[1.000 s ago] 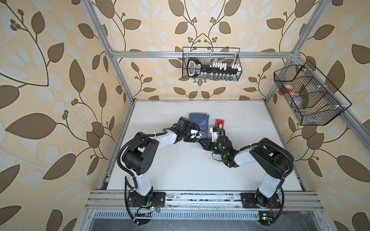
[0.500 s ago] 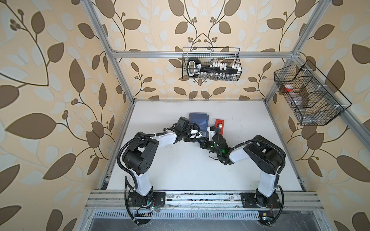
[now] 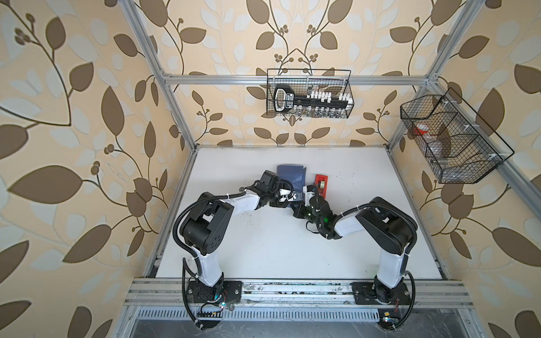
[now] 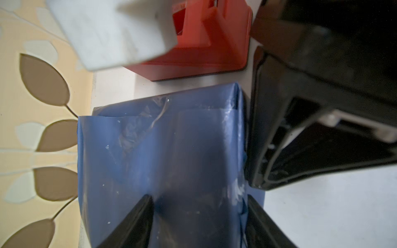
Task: Wrap a gift box in wrapping paper
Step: Wrap the gift box with the wrapping paper.
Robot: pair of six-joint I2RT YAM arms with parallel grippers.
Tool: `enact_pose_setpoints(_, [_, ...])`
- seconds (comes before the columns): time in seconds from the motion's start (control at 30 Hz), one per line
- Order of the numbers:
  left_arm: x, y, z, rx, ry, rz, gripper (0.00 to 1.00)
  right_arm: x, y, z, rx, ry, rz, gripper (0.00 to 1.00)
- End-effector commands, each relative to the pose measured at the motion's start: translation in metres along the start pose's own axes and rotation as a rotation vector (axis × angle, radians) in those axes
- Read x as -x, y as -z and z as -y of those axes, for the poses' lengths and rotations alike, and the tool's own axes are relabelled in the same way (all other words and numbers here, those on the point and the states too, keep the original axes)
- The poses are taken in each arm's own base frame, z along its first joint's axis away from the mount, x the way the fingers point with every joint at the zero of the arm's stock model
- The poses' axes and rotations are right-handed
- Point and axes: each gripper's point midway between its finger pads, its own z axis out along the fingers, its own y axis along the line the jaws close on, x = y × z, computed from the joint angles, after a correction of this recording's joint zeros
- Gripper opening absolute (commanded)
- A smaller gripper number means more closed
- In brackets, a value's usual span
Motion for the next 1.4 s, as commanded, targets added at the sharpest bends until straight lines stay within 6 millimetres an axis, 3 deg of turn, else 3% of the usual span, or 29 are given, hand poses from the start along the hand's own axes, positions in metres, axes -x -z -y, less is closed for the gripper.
enact_pose_setpoints(0.0, [-0.03, -0.009, 0.084, -0.286, 0.114, -0.109, 0.66, 0.001, 0.004, 0.021, -0.063, 0.007, 0.005, 0.07])
enact_pose_setpoints(0.17, [-0.03, -0.01, 0.084, -0.284, 0.106, -0.108, 0.66, 0.024, 0.03, -0.023, 0.079, 0.107, 0.036, 0.18])
enact_pose_setpoints(0.27, [-0.029, -0.009, 0.082, -0.294, 0.104, -0.112, 0.67, 0.023, 0.055, -0.034, 0.142, 0.157, 0.031, 0.25])
enact_pose_setpoints(0.43, [-0.021, 0.001, 0.073, -0.308, 0.073, -0.097, 0.7, 0.019, 0.099, -0.014, 0.105, 0.281, 0.048, 0.42])
enact_pose_setpoints(0.57, [-0.006, 0.023, 0.061, -0.367, 0.084, -0.056, 0.74, 0.024, 0.122, 0.003, 0.011, 0.49, 0.086, 0.69])
enact_pose_setpoints(0.67, [0.003, 0.04, 0.053, -0.391, 0.101, -0.041, 0.77, 0.022, 0.112, 0.005, 0.002, 0.583, 0.048, 0.71])
enact_pose_setpoints(0.83, [0.018, 0.054, 0.044, -0.385, 0.173, -0.014, 0.8, 0.022, 0.08, 0.005, 0.01, 0.589, 0.014, 0.73])
enact_pose_setpoints(0.97, [0.021, 0.061, 0.021, -0.322, 0.257, -0.016, 0.8, 0.02, 0.054, 0.003, 0.004, 0.591, -0.013, 0.75])
enact_pose_setpoints(1.17, [0.008, 0.085, -0.056, -0.155, 0.622, -0.006, 0.81, 0.012, 0.028, 0.012, -0.087, 0.627, -0.059, 0.83])
enact_pose_setpoints(1.37, [-0.01, 0.073, -0.071, -0.132, 0.918, -0.083, 0.82, 0.014, 0.015, 0.028, -0.186, 0.651, -0.068, 0.82])
